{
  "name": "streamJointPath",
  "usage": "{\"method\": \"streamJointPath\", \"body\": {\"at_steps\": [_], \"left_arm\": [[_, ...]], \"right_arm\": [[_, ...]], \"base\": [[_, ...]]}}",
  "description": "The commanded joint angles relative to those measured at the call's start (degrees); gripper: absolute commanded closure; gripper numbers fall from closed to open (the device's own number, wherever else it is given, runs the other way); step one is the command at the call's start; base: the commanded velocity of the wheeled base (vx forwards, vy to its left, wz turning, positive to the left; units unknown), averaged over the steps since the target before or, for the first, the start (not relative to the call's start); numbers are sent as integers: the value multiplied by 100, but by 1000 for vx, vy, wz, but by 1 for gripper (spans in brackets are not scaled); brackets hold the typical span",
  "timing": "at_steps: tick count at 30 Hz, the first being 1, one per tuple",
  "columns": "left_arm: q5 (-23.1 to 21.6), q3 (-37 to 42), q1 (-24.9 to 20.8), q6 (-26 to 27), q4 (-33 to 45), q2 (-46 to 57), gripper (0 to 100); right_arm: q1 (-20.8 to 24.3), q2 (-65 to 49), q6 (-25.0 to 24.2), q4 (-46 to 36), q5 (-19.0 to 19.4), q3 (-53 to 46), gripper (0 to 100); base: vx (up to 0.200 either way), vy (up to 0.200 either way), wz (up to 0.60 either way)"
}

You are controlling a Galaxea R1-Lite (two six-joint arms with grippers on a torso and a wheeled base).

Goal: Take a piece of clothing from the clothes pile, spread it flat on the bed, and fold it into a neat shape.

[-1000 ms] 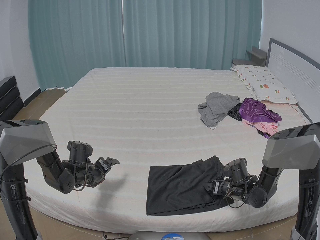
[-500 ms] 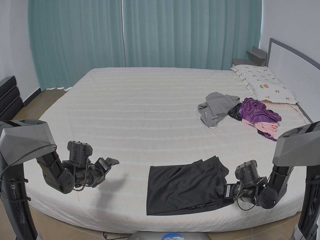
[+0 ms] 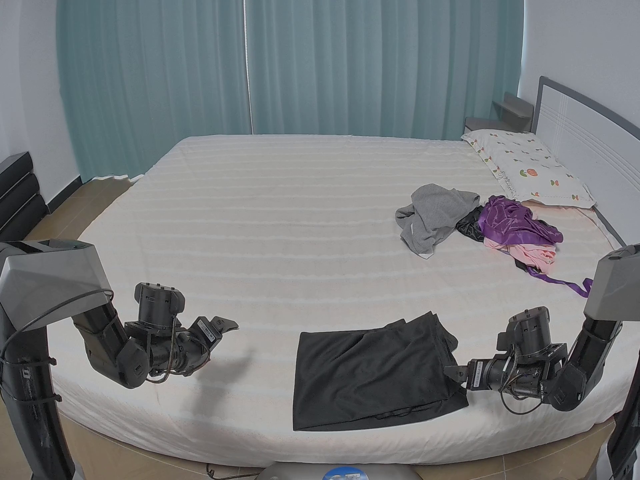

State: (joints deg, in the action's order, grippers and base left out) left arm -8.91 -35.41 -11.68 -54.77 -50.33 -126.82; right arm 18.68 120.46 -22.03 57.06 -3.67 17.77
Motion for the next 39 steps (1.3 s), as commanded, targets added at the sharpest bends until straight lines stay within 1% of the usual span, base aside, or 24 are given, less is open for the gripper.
{"method": "streamJointPath", "body": {"at_steps": [1,3,5,8,17,18,27,30,35,39], "left_arm": [[3,8,-1,2,-3,-10,0],[3,8,-1,2,-3,-18,0],[3,8,-1,2,-3,-10,0],[3,8,-10,2,-11,-10,0],[12,8,-10,2,-11,-18,0],[12,8,-10,2,-11,-18,0],[39,-1,-19,2,-11,-18,0],[39,-1,-19,-16,-11,-18,0],[39,-9,-19,-16,-3,-18,0],[39,-9,-19,-16,-3,-18,0]], "right_arm": [[4,162,-575,209,516,200,0],[-22,338,-680,340,745,191,0],[-48,496,-680,481,850,200,0],[-110,778,-680,754,868,253,0],[-250,1200,-689,771,877,561,0],[-259,1200,-680,771,877,569,100],[-277,927,-715,595,877,394,100],[-347,751,-706,587,885,314,100],[-382,400,-698,472,1070,103,100],[-373,-66,-575,-37,1123,24,100]], "base": [[0,0,0],[0,0,0],[0,0,0],[0,0,0],[0,0,0],[0,0,0],[0,0,0],[0,0,0],[0,0,0],[0,0,0]]}}
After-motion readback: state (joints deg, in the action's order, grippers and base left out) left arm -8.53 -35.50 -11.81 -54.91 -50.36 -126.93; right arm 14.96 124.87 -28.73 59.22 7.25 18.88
